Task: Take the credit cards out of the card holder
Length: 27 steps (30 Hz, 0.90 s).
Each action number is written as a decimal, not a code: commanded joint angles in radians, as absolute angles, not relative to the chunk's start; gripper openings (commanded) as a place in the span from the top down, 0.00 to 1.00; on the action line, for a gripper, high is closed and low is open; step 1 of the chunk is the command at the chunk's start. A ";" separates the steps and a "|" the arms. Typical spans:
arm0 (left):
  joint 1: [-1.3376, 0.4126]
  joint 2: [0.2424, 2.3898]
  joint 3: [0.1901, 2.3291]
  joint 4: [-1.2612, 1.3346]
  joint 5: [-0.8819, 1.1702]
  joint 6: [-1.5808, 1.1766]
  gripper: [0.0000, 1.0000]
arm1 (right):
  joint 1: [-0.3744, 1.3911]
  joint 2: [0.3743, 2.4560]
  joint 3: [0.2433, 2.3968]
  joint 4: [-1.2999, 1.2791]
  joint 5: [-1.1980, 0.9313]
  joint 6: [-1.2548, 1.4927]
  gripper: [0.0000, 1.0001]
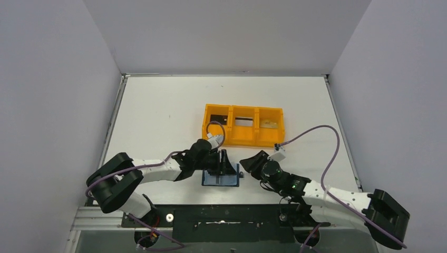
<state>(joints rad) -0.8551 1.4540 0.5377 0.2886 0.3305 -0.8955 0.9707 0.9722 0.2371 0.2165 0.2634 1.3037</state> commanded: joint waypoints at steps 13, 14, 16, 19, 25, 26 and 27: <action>-0.921 1.454 0.621 0.250 0.224 -0.889 0.52 | 1.003 0.775 0.263 -0.036 0.429 1.322 0.61; -0.921 1.433 0.627 0.222 0.205 -0.880 0.52 | 1.008 0.794 0.280 -0.033 0.426 1.310 0.61; -0.920 1.390 0.626 0.181 0.173 -0.872 0.51 | 1.016 0.834 0.321 -0.028 0.420 1.285 0.61; -0.912 1.324 0.613 0.122 0.118 -0.870 0.51 | 1.036 0.888 0.371 -0.029 0.416 1.255 0.62; -0.872 1.175 0.570 -0.031 -0.019 -0.881 0.51 | 1.099 0.995 0.464 -0.022 0.428 1.193 0.64; -0.865 1.141 0.564 -0.064 -0.056 -0.894 0.51 | 1.105 1.023 0.483 -0.023 0.423 1.181 0.64; -0.857 1.105 0.555 -0.105 -0.099 -0.911 0.51 | 1.108 1.055 0.502 -0.028 0.415 1.172 0.64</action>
<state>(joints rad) -0.8875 1.2205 0.5747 0.0380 0.0647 -0.8909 1.0824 0.9775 0.4194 -0.0566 0.3882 1.2396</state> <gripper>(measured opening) 0.488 0.361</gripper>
